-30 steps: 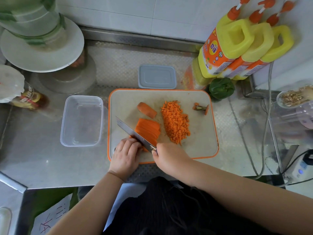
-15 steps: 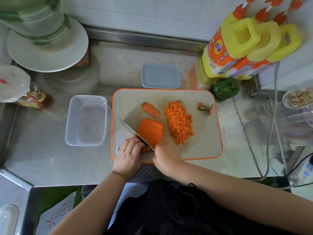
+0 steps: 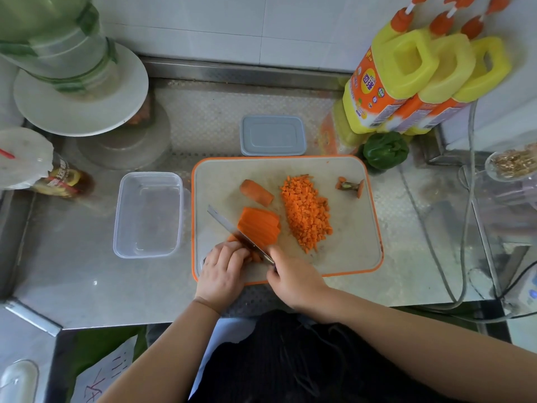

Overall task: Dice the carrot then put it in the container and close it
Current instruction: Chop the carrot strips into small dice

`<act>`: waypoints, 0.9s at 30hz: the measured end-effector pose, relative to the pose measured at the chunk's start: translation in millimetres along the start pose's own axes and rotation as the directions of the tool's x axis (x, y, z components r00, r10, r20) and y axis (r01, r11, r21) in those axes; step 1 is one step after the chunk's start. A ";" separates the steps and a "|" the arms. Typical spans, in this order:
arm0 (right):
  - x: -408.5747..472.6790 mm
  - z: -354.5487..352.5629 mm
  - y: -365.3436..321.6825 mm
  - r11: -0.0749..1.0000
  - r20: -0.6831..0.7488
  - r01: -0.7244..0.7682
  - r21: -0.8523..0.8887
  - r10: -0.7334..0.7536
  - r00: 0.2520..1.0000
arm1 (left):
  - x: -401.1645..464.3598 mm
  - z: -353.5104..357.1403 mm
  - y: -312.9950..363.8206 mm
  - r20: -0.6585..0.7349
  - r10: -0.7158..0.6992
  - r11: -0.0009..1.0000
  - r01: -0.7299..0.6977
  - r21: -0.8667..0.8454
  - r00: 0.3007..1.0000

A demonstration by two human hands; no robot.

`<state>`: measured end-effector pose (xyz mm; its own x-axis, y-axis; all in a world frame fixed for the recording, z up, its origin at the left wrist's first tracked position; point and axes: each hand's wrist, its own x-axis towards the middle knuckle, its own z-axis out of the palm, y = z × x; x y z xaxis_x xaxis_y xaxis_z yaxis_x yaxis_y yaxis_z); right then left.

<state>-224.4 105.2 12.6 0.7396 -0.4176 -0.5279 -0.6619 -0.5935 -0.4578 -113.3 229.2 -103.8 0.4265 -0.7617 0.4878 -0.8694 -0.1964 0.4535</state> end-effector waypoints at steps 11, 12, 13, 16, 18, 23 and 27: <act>1.7 -5.0 13.0 0.993 0.002 -0.104 0.063 0.104 0.995 | 2.4 -2.1 2.8 0.030 -0.066 0.997 0.067 -0.033 0.997; 1.9 -6.5 12.8 0.993 -0.008 -0.101 0.064 0.102 0.995 | 2.4 -1.9 2.9 0.035 -0.072 0.997 0.073 -0.029 0.997; 2.6 -8.7 13.2 0.993 -0.016 -0.101 0.062 0.102 0.995 | 2.5 -1.6 2.9 0.043 -0.079 0.997 0.080 -0.022 0.996; 4.2 -15.8 15.1 0.990 -0.051 -0.112 0.087 0.116 0.992 | 0.6 0.4 1.1 0.072 -0.085 0.996 0.085 -0.004 0.994; 4.2 -19.7 16.9 0.984 -0.057 -0.134 0.121 0.142 0.988 | 0.3 0.5 0.2 0.094 -0.091 0.996 0.092 -0.009 0.991; 4.2 -25.7 27.3 0.976 0.025 -0.179 0.125 0.177 0.984 | 1.3 0.4 0.6 0.124 -0.113 0.993 0.117 -0.030 0.986; 4.8 -27.4 35.6 0.974 0.067 -0.187 0.130 0.180 0.981 | 3.4 -1.4 2.1 0.118 -0.104 0.993 0.110 -0.046 0.988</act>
<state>-241.0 63.3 13.4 0.5988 -0.4702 -0.6484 -0.7987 -0.4107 -0.4398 -113.3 227.0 -100.2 0.4823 -0.8046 0.3465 -0.8047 -0.2506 0.5382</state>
